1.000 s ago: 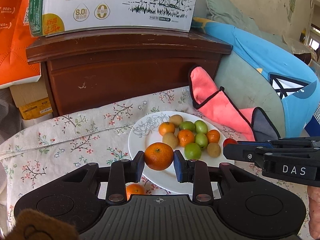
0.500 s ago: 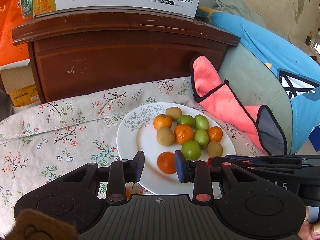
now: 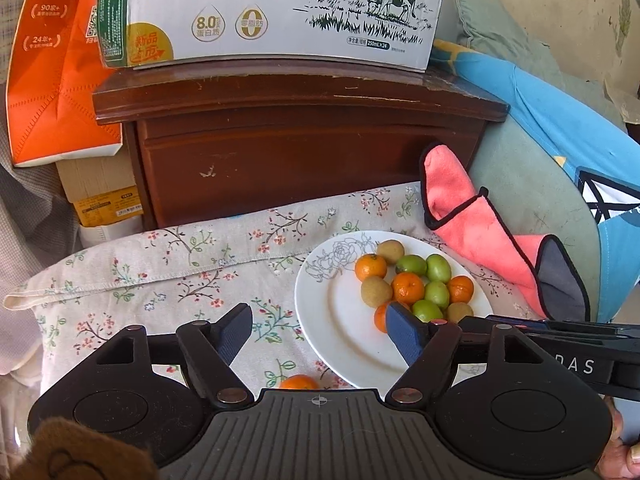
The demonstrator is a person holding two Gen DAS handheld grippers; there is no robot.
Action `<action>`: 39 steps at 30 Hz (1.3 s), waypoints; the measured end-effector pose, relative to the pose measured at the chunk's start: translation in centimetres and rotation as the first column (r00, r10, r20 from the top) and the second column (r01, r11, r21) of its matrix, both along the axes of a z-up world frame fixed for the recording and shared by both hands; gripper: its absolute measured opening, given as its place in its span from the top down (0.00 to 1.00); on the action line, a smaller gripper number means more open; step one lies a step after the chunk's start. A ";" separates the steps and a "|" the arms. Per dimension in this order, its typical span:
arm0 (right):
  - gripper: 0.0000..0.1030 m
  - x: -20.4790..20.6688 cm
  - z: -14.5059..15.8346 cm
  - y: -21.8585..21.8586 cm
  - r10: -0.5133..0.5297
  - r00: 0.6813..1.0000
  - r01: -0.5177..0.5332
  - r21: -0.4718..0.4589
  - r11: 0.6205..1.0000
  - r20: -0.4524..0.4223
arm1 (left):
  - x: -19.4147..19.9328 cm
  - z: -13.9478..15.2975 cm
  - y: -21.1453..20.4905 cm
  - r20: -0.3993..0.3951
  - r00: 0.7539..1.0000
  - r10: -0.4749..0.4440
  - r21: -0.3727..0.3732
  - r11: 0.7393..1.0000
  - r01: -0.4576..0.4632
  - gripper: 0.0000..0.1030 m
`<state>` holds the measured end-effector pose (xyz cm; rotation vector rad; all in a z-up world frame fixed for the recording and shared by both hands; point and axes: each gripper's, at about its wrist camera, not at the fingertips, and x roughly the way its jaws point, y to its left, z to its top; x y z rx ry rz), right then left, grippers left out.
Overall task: Organize fruits
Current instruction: 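Carry the tangerine and cherry tomato onto the plate and open both grippers, then move both grippers back to the last tangerine and cherry tomato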
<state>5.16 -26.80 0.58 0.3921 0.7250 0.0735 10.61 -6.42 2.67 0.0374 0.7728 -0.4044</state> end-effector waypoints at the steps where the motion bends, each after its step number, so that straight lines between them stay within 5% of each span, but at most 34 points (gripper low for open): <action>1: 0.70 -0.1 0.0 0.2 0.010 1.000 -0.010 -0.004 1.000 0.001 | -0.3 0.2 0.4 0.006 1.000 0.000 0.016 1.000 0.000 0.25; 10: 0.67 -0.8 0.3 2.7 0.111 0.994 -0.110 -0.060 0.992 0.014 | -0.9 1.4 3.5 0.049 0.999 -0.006 0.106 0.994 0.001 0.18; 29: 0.60 -1.6 -1.6 7.8 0.345 0.937 -0.348 -0.124 0.929 -0.046 | 1.9 -1.6 5.0 -0.102 0.994 0.041 0.179 0.984 -0.022 0.17; 39: 0.59 -1.0 -3.1 9.2 0.350 0.933 -0.358 -0.136 0.924 -0.081 | 1.9 -2.0 4.8 -0.113 0.993 0.032 0.192 0.981 -0.010 0.17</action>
